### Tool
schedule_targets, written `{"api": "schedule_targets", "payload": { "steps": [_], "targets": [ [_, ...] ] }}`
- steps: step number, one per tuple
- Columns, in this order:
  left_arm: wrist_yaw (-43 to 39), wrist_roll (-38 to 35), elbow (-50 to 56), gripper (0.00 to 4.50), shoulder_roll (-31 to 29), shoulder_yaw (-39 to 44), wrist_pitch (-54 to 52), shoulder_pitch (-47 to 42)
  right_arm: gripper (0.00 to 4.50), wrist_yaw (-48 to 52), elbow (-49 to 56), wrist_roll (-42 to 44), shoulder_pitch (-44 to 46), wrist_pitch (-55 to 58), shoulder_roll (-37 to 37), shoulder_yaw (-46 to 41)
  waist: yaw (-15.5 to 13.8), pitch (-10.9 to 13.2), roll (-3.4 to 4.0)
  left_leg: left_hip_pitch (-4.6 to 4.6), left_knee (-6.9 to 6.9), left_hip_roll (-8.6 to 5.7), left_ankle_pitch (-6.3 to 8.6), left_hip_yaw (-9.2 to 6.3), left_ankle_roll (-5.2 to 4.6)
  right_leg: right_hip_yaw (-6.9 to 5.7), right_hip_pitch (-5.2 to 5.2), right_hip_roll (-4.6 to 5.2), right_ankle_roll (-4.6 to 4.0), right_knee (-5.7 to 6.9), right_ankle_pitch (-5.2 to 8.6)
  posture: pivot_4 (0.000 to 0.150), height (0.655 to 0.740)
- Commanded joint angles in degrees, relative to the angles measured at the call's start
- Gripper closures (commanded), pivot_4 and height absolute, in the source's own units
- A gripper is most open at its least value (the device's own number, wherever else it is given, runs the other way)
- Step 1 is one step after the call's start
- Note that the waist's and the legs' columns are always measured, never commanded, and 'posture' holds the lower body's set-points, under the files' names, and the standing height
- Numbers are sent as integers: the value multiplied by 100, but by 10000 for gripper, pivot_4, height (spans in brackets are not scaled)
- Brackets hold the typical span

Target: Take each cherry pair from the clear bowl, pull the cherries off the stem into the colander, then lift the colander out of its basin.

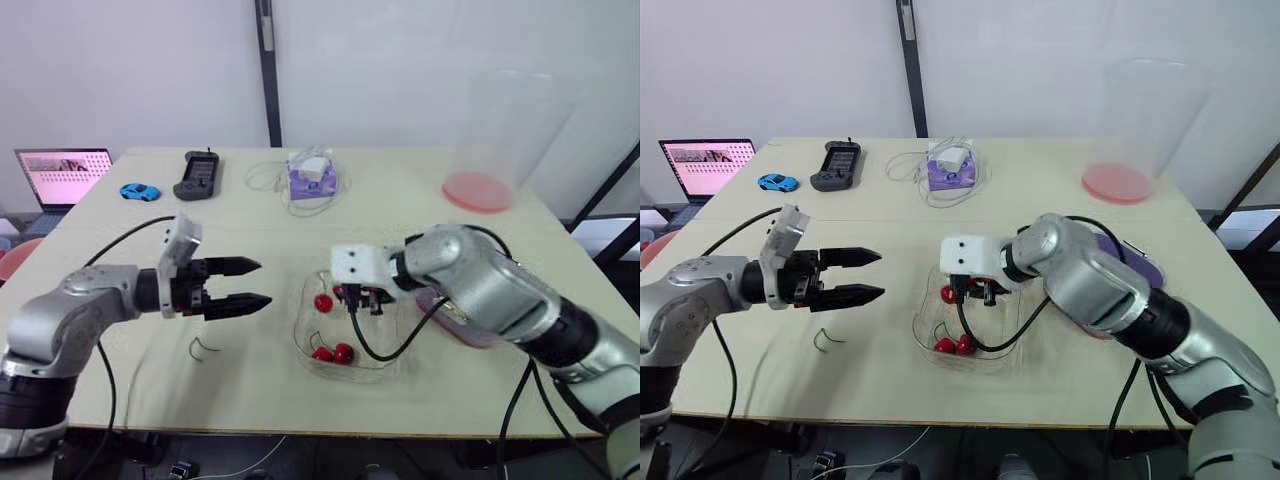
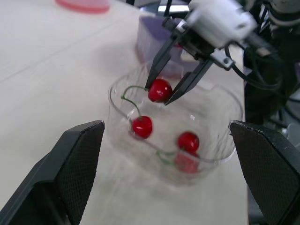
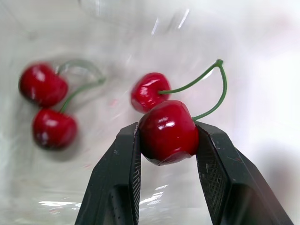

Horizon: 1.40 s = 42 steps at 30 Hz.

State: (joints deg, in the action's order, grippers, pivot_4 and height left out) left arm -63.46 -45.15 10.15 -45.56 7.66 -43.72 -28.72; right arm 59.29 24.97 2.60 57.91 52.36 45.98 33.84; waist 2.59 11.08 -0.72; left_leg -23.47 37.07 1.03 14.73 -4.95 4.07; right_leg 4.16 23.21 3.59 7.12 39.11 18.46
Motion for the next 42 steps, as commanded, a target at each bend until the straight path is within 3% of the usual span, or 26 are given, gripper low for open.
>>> {"api": "schedule_targets", "payload": {
  "steps": [1, 5, 9, 14, 23, 42],
  "targets": [
    [374, -372, -350, 0, 277, 426, -145, -499, 28188, -184, 502, 64, -253, -246, 133, -798, -12, -1, -1, 0, 1, 0, 0, 0, 0, 0, 0, 0, 0, 1, 0, 1500, 7332],
    [499, -606, -984, 0, 374, 711, -374, -982, 28188, -745, 1007, -286, -909, -641, 181, -1224, 3, -2, -4, -1, 2, -1, 0, -3, 0, -2, -2, 1, 0, 1, 0, 1500, 7332],
    [559, -638, -1280, 0, 639, 574, -488, -1484, 28188, -2566, 801, -2379, -1807, -2737, 451, -868, -5, -3, -5, 0, 3, -3, 0, -2, 0, -2, 0, 1, 0, 2, 0, 1500, 7332],
    [397, -383, -1410, 0, 875, 271, -312, -1686, 28188, -3289, 893, -3046, -2740, -3369, 118, -1170, 5, -5, -9, 0, 1, -6, -7, 0, 13, 1, -1, 3, 0, 2, 0, 1500, 7332],
    [459, 93, -1501, 0, 1682, -191, 244, -1973, 28188, -3336, 1082, -3542, -3228, -3546, -484, -1567, -17, -6, -9, 1, 2, -7, -17, -3, 29, 1, -6, 4, 0, 4, -1, 1500, 7332],
    [1057, 331, -1224, 0, 2810, -420, 674, -2103, 28188, -2681, 1277, -3717, -3085, -3680, -1207, -1856, 0, -6, -9, 4, 2, -7, -17, -4, 30, 2, -8, 2, 0, 6, -1, 1500, 7332]
  ]
}}
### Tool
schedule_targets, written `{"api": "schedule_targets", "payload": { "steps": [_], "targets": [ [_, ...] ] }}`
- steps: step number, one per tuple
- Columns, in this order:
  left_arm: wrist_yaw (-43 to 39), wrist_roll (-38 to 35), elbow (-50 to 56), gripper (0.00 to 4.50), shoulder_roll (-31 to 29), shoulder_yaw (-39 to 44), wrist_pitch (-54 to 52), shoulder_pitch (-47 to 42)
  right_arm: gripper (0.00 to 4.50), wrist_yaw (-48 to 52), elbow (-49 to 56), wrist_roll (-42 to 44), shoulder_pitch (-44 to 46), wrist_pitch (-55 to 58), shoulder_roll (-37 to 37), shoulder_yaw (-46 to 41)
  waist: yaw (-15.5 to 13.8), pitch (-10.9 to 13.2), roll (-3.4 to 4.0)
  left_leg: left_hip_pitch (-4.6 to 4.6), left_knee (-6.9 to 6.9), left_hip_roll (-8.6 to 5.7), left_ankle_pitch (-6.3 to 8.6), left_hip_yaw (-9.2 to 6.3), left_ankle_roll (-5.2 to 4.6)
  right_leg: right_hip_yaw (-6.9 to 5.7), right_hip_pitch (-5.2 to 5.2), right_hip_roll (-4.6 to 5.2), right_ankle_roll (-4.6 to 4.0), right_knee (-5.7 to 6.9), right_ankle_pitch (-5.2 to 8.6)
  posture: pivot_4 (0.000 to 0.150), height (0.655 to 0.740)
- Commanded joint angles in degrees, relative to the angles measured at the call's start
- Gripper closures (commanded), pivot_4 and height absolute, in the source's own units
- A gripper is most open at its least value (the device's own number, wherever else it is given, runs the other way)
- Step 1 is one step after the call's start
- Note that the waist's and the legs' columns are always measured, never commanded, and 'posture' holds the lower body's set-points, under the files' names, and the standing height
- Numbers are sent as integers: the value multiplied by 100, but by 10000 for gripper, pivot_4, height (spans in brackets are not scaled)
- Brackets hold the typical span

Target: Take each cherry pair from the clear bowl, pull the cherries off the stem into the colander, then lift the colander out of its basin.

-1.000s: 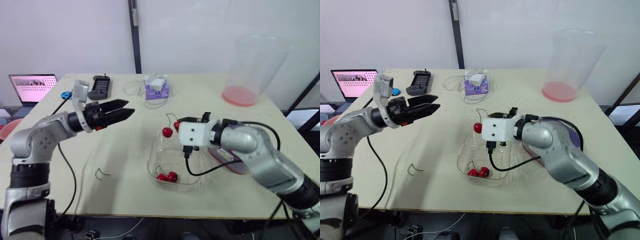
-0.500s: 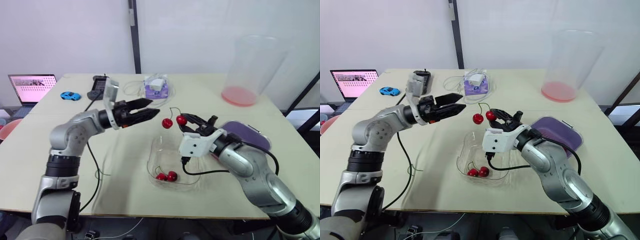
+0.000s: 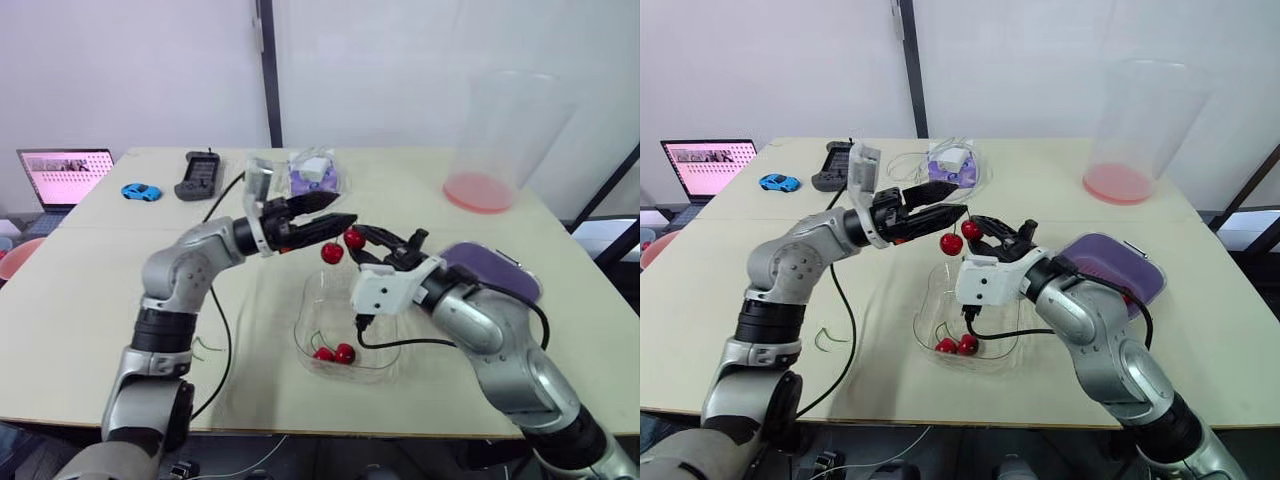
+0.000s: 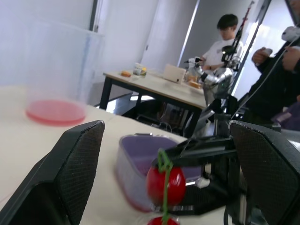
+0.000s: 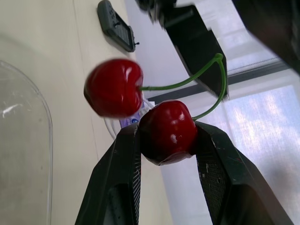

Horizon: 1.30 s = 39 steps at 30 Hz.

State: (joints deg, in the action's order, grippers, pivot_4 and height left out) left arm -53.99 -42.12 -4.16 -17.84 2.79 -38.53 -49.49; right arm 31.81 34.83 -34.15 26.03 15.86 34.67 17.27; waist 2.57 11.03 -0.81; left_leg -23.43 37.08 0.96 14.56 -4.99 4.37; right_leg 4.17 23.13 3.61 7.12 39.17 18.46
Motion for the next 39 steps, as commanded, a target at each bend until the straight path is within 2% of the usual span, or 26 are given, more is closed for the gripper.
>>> {"api": "schedule_targets", "payload": {
  "steps": [1, 3, 4, 10, 11, 30, 37, 38, 39],
  "targets": [
    [148, 81, 178, 2578, 86, 51, 218, -16, 28481, 107, 303, -33, 103, -6, -101, -213, 1, 0, 0, 1, 0, 0, 0, 0, 0, 0, 0, 0, 0, 0, 0, 1500, 7332],
    [220, 228, 78, 7776, 188, -6, 391, -3, 28564, 176, 327, 0, 114, 48, -171, -246, -4, 0, 0, 1, 0, 0, 0, 0, 0, 0, 0, -1, 0, 0, 0, 1500, 7332],
    [231, 267, 32, 11852, 228, -18, 443, 3, 28564, 203, 330, -3, 127, 57, -200, -259, -7, 0, 0, 1, 0, 0, 0, 0, 0, 0, 0, 0, 0, 0, 0, 1500, 7332],
    [250, 271, 61, 42309, 357, 26, 494, 58, 28564, 315, 390, 2, 143, 97, -306, -361, -2, 0, 0, 1, 0, -1, -1, 0, 2, 0, 0, 0, 0, 0, 0, 1500, 7332],
    [248, 278, 60, 44891, 363, 22, 505, 69, 28564, 325, 390, 5, 148, 104, -320, -372, -2, 0, 0, 1, 0, -1, -1, 0, 2, 0, -1, 0, 0, 0, 0, 1500, 7332],
    [536, 200, 56, 44891, 534, 199, 539, -5, 28564, 473, 434, -54, 172, 237, -448, -439, -5, 0, 0, 1, 0, -1, -2, -1, 3, 0, -1, 0, 0, 0, 0, 1500, 7332],
    [496, -253, 256, 44891, 417, 470, 268, 109, 28564, 473, 429, -101, 170, 242, -481, -445, -1, 0, 0, 1, 0, -1, -2, -1, 3, 0, -1, 0, 0, 0, 0, 1500, 7332],
    [521, -317, 279, 38977, 404, 525, 245, 141, 28564, 471, 425, -103, 170, 244, -487, -448, -1, 0, 0, 2, 0, 0, -2, -1, 3, 0, -1, 0, 0, 0, 0, 1500, 7332],
    [525, -393, 339, 36011, 384, 565, 208, 185, 28564, 472, 431, -106, 165, 249, -490, -449, 0, 0, 0, 2, 0, 0, -2, -1, 4, 0, -1, 0, 0, 0, 0, 1500, 7332]
  ]
}}
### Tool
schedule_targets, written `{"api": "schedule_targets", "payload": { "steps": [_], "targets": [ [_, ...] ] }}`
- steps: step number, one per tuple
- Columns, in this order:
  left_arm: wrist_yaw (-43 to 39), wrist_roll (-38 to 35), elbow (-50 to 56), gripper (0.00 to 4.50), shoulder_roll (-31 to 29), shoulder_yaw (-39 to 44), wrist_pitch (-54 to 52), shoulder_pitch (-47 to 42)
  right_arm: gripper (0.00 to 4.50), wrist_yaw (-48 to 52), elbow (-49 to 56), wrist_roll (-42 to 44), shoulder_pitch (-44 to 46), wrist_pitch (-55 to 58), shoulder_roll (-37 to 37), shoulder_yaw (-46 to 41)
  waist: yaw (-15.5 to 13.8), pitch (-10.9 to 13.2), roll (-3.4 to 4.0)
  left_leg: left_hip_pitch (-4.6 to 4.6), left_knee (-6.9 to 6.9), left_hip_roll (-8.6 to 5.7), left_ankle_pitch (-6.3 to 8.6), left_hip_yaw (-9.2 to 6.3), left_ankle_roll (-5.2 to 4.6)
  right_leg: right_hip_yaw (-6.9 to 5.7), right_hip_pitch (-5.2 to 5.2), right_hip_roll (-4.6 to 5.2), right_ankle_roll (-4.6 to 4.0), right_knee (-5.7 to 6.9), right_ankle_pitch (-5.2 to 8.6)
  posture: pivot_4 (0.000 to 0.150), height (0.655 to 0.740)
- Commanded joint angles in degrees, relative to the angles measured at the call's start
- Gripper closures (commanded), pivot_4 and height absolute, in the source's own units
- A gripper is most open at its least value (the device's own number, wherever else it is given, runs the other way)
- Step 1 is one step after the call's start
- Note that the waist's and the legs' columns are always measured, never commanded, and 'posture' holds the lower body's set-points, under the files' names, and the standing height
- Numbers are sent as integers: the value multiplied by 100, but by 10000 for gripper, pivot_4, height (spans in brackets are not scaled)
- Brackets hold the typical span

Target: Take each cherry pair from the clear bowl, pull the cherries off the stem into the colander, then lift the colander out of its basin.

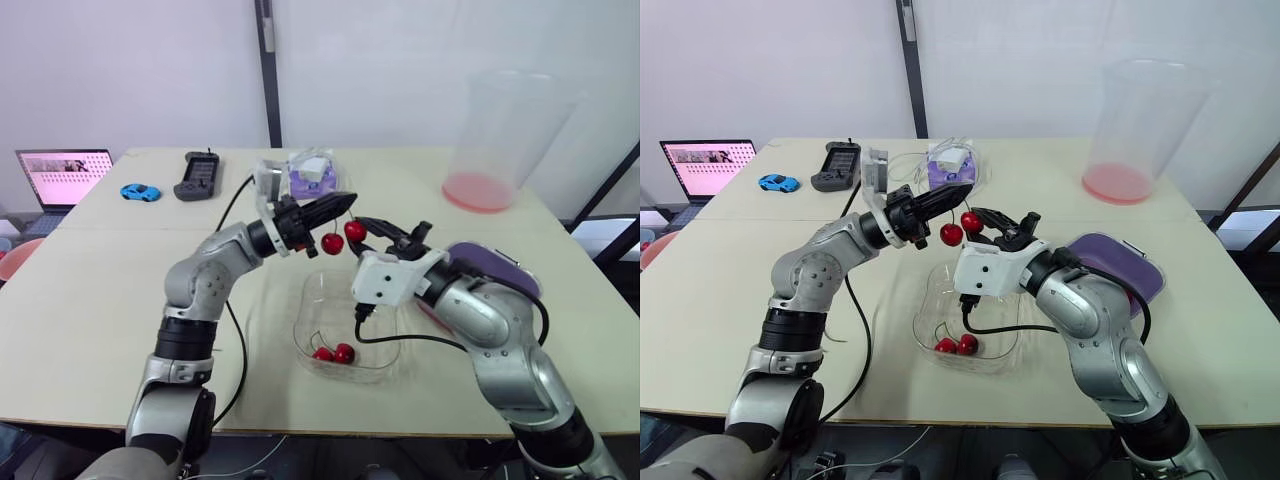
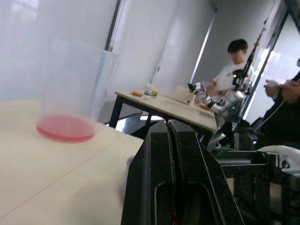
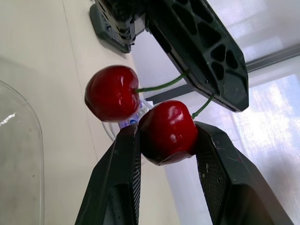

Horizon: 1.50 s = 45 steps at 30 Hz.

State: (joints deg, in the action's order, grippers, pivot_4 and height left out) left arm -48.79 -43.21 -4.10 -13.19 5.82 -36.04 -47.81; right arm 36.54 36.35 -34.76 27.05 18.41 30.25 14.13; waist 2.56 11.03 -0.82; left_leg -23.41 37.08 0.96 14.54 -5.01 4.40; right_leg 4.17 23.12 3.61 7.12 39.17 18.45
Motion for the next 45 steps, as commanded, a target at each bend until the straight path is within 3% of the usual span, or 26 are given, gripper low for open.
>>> {"api": "schedule_targets", "payload": {
  "steps": [1, 3, 13, 26, 29, 31, 33, 39, 42, 45],
  "targets": [
    [-7, -357, 393, 30620, -97, 286, -76, 56, 28564, -3, 284, -47, 60, -2, -51, -137, 0, 0, 0, 0, 0, 0, 0, 0, 0, 0, 0, 0, 0, 0, 0, 1500, 7332],
    [-45, -461, 545, 20885, -102, 290, -103, 147, 28564, -5, 283, -42, 59, 9, -61, -140, -3, 0, 0, 0, 0, 0, -1, 0, 2, 0, 0, 0, 0, 0, 0, 1500, 7332],
    [7, -280, 578, 20885, 227, 198, 490, 739, 28564, 8, 269, -4, 114, 53, -139, -117, -2, 0, 0, 1, 0, 0, -1, 0, 2, 0, -1, 1, 0, 0, 0, 1500, 7332],
    [320, -390, 230, 20885, 617, 270, 577, 562, 28564, 56, 253, 0, 185, 66, -197, -116, -3, 0, 0, 2, 0, 0, 0, 0, 0, 0, -3, 1, 0, 0, 0, 1500, 7332],
    [362, -525, 205, 28275, 708, 339, 539, 540, 28564, 48, 241, 1, 190, 63, -201, -121, -8, 0, 0, 2, 0, 0, 0, 0, 1, 0, -3, 1, 0, 0, 0, 1500, 7332],
    [402, -607, 212, 39355, 736, 379, 516, 513, 28564, 49, 241, 3, 185, 63, -203, -122, -4, 0, 0, 2, 0, -1, -1, 0, 1, 0, -3, 2, 0, 0, 0, 1500, 7332],
    [449, -663, 222, 44778, 756, 405, 503, 509, 28564, 50, 241, 3, 185, 62, -203, -122, -1, 0, 0, 2, 0, 0, 0, 0, 1, 0, -3, 1, 0, 0, 0, 1500, 7332],
    [477, -715, 189, 44778, 719, 382, 490, 492, 28564, 85, 241, 53, 181, 87, -197, -146, -4, 0, 0, 3, 0, -1, -1, 0, 1, 0, -3, 1, 0, 0, 0, 1500, 7332],
    [419, -499, 206, 45000, 635, 252, 606, 502, 20261, 180, 274, 176, 187, 221, -213, -229, -1, 0, 0, 3, 0, 0, -1, 0, 1, 0, -3, 1, 0, 0, 0, 1500, 7332],
    [425, -483, 257, 45000, 592, 240, 600, 511, 6972, 413, 422, 369, 208, 412, -106, -408, -8, 0, 0, 3, 0, -1, -1, 0, 1, 0, -3, 1, 0, 0, 0, 1500, 7332]
  ]
}}
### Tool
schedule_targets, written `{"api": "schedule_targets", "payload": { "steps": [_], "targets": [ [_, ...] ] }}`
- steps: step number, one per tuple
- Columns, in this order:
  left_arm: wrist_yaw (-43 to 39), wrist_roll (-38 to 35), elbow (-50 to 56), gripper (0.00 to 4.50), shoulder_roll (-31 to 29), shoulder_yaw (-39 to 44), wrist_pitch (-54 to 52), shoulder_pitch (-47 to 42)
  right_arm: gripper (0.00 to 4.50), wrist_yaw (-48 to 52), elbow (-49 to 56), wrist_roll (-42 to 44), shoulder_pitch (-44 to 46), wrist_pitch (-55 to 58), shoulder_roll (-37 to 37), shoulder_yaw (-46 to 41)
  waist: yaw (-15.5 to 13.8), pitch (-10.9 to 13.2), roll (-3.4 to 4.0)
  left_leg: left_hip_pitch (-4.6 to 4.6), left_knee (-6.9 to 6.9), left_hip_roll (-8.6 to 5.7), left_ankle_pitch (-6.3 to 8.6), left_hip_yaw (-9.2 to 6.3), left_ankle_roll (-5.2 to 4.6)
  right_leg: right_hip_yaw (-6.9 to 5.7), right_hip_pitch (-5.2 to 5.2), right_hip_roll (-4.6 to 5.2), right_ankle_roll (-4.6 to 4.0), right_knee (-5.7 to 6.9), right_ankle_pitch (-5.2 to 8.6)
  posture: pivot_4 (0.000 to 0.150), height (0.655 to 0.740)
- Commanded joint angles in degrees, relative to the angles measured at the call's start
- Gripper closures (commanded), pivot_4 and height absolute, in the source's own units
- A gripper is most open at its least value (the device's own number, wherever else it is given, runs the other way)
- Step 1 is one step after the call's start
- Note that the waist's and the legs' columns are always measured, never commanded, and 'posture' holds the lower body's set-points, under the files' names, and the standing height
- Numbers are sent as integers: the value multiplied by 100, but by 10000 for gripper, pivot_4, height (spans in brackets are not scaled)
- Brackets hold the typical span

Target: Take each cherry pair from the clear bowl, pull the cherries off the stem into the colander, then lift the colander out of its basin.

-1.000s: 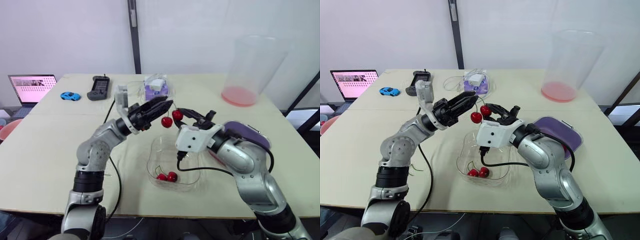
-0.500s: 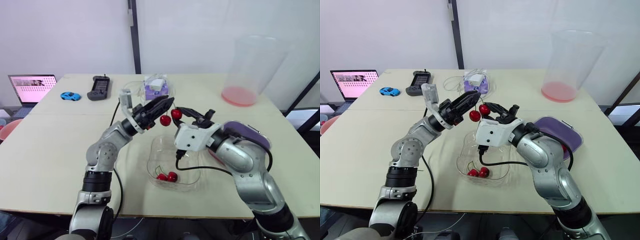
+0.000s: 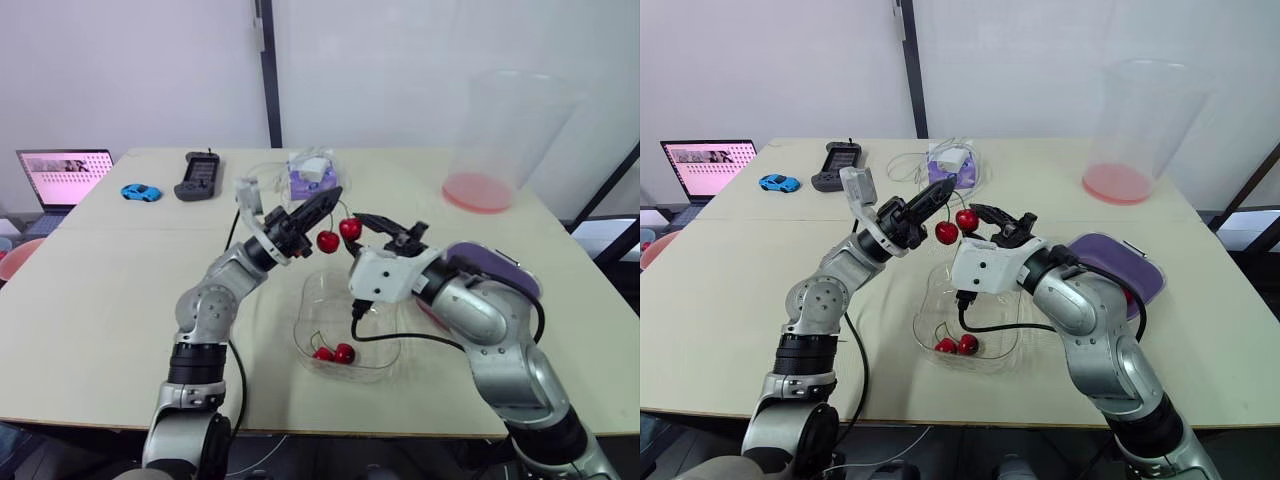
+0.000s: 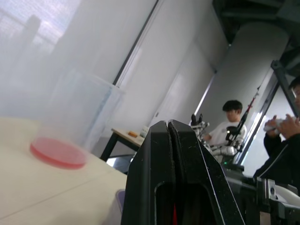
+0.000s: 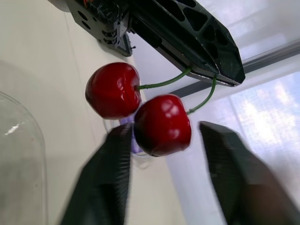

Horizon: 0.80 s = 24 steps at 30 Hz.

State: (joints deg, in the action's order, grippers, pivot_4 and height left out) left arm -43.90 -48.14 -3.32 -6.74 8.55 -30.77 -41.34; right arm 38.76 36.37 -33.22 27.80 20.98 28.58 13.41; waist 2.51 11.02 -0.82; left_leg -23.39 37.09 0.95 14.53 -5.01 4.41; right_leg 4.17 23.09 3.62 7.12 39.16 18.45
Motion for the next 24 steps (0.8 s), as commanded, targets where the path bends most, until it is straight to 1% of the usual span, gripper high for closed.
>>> {"api": "schedule_targets", "payload": {
  "steps": [1, 2, 4, 5, 7, 9, 10, 11, 13, 17, 20, 24],
  "targets": [
    [-86, 14, 167, 45000, -84, -26, 58, -164, 1890, 352, 514, 411, 147, 318, 85, -474, -4, 0, 0, 0, 0, 0, 0, 0, 0, 0, 0, 0, 0, 0, 0, 1500, 7332],
    [-133, 41, 147, 45000, -128, -39, 55, -190, 820, 519, 594, 616, 161, 529, 88, -592, -4, 0, 0, -1, 0, 0, 0, 0, 0, 0, 0, 1, 0, 0, 0, 1500, 7332],
    [-227, 10, 95, 45000, -218, -26, -7, -291, 820, 1027, 841, 1442, 309, 1749, -115, -1101, 0, 0, 0, -1, 0, 0, 0, 0, 0, 0, 0, 0, 0, 0, 0, 1500, 7332],
    [-344, 38, 56, 45000, -316, -61, -37, -365, 820, 1237, 882, 1850, 522, 2545, -225, -1449, 3, 0, 0, -1, 0, 0, 1, -1, -1, 0, 0, -1, 0, -1, 0, 1500, 7332],
    [-501, 78, -2, 45000, -438, -108, -65, -456, 820, 1432, 928, 2369, 831, 3601, -254, -1844, 4, 0, 1, 0, 1, 0, 2, -3, -4, -1, -2, -1, -1, 1, -1, 1500, 7332],
    [-743, 91, -72, 45000, -618, -175, -145, -581, 820, 1690, 930, 3324, 1309, 4777, -812, -2707, 12, 0, 1, 1, 0, 0, 4, -5, -7, -3, -4, -1, -1, 1, -1, 1500, 7332],
    [-1062, 169, -105, 45000, -839, -312, -219, -692, 820, 2123, 810, 3991, 1667, 5502, -970, -3287, 13, -1, 4, 2, -2, 0, 4, -6, -8, -3, -4, -3, -1, 1, -1, 1500, 7332],
    [-1361, 246, -115, 45000, -1033, -446, -290, -779, 820, 2409, 719, 4432, 1891, 6072, -973, -3647, 15, 1, 7, 3, -5, 0, 4, -6, -8, -4, -3, -3, -1, 2, -1, 1500, 7332],
    [-1784, 302, -134, 45000, -1289, -633, -373, -894, 820, 2662, 614, 4995, 2074, 6829, -766, -3934, 8, 2, 9, 1, -6, 0, 5, -7, -9, -6, -2, -3, -1, 3, -1, 1500, 7332],
    [-2306, 314, -93, 45000, -1583, -851, -537, -1029, 820, 2466, 572, 5593, 1850, 6858, -550, -4035, -2, 2, 9, 1, -7, -1, 7, -6, -13, -9, -6, 0, -1, -6, 0, 1500, 7332],
    [-2365, 311, -51, 45000, -1600, -849, -580, -1052, 820, 2341, 591, 5999, 1664, 6958, -523, -4031, 5, 1, 9, 0, -6, 0, 7, -6, -13, -8, -6, 0, -1, -4, 0, 1500, 7332],
    [-2302, 186, 235, 45000, -1546, -863, -792, -936, 820, 1811, 617, 6208, 1175, 6523, -673, -3736, 15, 1, 9, 0, -7, 1, 8, -8, -14, -8, -4, -2, -1, -2, 0, 1500, 7332]
  ]
}}
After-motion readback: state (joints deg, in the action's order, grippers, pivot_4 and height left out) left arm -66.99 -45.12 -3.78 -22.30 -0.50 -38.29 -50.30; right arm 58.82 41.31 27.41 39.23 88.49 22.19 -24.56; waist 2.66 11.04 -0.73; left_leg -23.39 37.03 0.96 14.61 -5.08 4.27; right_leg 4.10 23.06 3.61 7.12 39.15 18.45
